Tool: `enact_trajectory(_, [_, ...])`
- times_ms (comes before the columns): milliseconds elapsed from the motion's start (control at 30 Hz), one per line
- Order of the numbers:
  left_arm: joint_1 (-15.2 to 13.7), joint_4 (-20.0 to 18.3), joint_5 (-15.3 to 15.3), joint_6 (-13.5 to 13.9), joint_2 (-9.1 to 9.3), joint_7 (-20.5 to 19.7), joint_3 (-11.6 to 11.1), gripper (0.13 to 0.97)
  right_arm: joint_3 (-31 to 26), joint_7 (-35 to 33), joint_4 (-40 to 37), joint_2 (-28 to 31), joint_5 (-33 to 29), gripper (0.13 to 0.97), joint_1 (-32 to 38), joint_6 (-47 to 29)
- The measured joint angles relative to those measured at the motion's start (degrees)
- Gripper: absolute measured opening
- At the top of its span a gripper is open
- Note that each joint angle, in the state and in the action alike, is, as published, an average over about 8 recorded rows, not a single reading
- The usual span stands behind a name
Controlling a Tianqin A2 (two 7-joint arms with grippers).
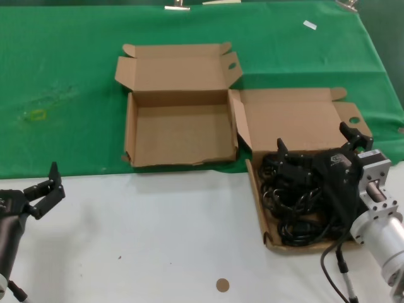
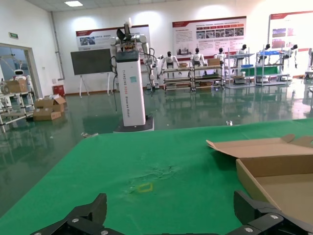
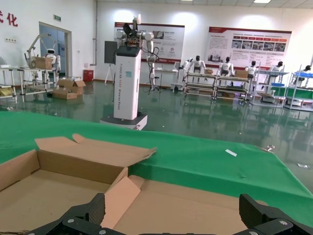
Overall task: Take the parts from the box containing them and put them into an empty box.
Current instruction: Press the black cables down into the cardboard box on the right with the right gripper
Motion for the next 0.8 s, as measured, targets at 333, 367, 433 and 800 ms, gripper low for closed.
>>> enact_trajectory(333, [0.00,0.00,0.00,0.00,0.00,0.00,0.00,0.825,0.00,0.00,0.00,0.00,0.00,0.966,0.00,0.00])
enact_trajectory(367, [0.00,0.00,0.00,0.00,0.00,0.00,0.00,0.811,0.00,0.00,0.00,0.00,0.00,0.966,0.00,0.00])
enact_trajectory(433, [0.00,0.00,0.00,0.00,0.00,0.00,0.00,0.788,0.00,0.00,0.00,0.00,0.00,0.966,0.00,0.00])
enact_trajectory(800, [0.00,0.00,0.00,0.00,0.00,0.00,0.00,0.626,-1.54,0.36,1.02,1.07,0.19,0.966,-0.90,0.50])
